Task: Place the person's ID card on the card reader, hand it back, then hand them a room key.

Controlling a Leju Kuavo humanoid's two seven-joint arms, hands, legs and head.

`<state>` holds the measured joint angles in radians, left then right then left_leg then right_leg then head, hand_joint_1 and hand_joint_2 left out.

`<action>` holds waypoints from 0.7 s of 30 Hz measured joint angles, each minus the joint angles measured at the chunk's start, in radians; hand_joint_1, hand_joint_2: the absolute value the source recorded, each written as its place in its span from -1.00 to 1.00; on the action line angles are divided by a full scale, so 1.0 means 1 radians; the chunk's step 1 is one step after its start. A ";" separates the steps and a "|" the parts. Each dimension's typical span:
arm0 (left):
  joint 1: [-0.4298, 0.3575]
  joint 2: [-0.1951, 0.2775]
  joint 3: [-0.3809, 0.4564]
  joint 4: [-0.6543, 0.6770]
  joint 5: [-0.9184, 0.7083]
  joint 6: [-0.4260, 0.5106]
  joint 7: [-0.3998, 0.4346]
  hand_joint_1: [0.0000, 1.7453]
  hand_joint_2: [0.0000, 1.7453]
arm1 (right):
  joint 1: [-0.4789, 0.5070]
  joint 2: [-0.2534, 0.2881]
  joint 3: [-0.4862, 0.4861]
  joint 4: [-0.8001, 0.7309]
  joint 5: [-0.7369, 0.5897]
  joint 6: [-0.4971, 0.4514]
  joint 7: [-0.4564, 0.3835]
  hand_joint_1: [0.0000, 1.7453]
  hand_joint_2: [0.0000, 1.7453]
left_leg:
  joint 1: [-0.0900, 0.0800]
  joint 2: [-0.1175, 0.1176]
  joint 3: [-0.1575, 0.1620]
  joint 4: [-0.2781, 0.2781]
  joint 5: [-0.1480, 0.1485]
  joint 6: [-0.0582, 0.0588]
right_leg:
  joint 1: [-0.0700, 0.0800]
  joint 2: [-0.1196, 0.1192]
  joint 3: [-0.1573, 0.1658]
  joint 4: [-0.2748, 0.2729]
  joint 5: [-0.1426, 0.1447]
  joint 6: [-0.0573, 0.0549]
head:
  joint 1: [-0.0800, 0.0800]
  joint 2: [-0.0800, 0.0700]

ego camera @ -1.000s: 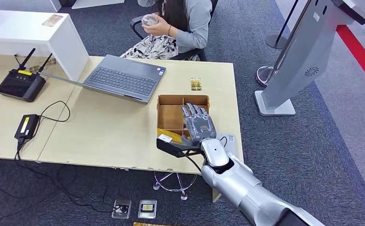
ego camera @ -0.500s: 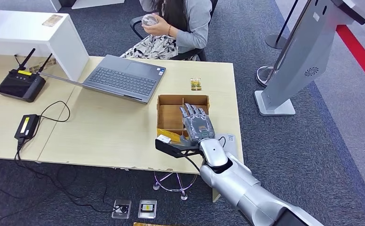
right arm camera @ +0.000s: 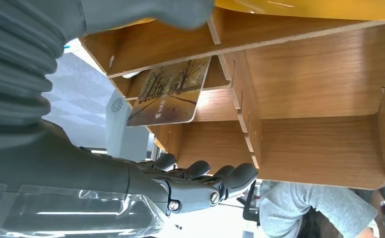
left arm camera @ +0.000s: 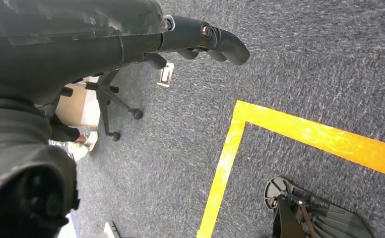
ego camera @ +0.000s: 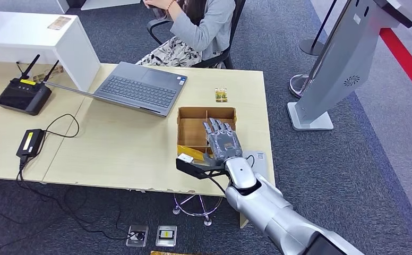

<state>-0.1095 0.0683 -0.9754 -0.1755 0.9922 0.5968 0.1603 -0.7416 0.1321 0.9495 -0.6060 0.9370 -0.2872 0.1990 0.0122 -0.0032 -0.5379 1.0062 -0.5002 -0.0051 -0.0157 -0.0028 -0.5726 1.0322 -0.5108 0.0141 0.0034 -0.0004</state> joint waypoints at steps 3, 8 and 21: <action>0.000 0.000 0.000 0.000 0.002 0.008 0.006 -1.00 -1.00 | -0.001 0.008 0.000 0.009 0.002 -0.004 -0.006 -1.00 1.00 | 0.000 0.000 0.000 0.000 0.000 0.000 | 0.000 0.000 0.000 0.000 0.000 0.000 | 0.000 0.000; 0.000 -0.003 0.000 0.000 0.004 0.019 0.012 -1.00 -1.00 | -0.009 0.022 0.000 0.030 0.002 -0.007 -0.019 -0.99 1.00 | 0.000 0.000 0.000 0.000 0.000 0.000 | 0.000 0.000 0.000 0.000 0.000 0.000 | 0.000 0.000; 0.000 -0.010 -0.004 0.000 0.006 0.051 0.043 -1.00 -1.00 | -0.036 0.047 0.000 0.085 -0.006 -0.027 -0.032 -0.26 1.00 | 0.000 0.000 0.000 0.000 0.000 0.000 | 0.000 0.000 0.000 0.000 0.000 0.000 | 0.000 0.000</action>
<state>-0.1095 0.0583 -0.9796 -0.1755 0.9987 0.6474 0.2031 -0.7775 0.1788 0.9495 -0.5213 0.9314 -0.3143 0.1667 0.0122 -0.0032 -0.5380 1.0063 -0.5002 -0.0051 -0.0157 -0.0028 -0.5728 1.0321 -0.5108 0.0141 0.0036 -0.0004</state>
